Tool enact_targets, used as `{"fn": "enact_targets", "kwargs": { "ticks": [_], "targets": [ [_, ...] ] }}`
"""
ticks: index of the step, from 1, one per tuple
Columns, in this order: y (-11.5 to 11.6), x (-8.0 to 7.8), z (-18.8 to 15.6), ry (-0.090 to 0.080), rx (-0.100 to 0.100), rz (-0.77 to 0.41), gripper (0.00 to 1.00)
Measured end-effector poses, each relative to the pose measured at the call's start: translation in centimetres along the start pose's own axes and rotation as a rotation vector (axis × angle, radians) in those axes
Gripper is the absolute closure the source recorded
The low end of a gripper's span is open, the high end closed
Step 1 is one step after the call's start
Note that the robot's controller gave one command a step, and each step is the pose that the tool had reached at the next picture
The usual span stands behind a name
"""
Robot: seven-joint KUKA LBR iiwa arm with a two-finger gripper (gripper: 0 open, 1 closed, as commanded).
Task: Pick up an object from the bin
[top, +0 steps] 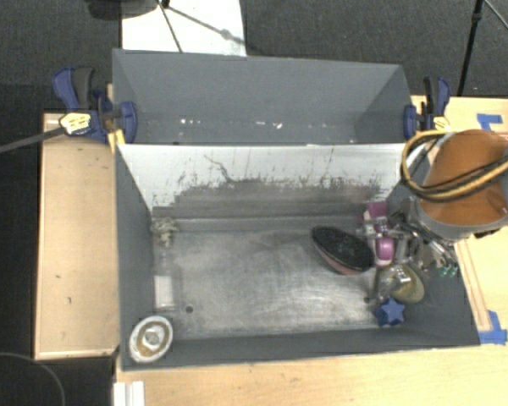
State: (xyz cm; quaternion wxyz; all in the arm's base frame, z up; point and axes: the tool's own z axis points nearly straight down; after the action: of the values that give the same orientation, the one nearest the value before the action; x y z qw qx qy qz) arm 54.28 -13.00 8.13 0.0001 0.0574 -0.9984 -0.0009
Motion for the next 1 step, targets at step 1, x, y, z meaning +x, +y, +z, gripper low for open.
{"fn": "enact_targets", "kwargs": {
  "ticks": [1],
  "targets": [
    [2.84, -3.91, 0.5, -0.007, 0.001, 0.087, 0.0]
  ]
}}
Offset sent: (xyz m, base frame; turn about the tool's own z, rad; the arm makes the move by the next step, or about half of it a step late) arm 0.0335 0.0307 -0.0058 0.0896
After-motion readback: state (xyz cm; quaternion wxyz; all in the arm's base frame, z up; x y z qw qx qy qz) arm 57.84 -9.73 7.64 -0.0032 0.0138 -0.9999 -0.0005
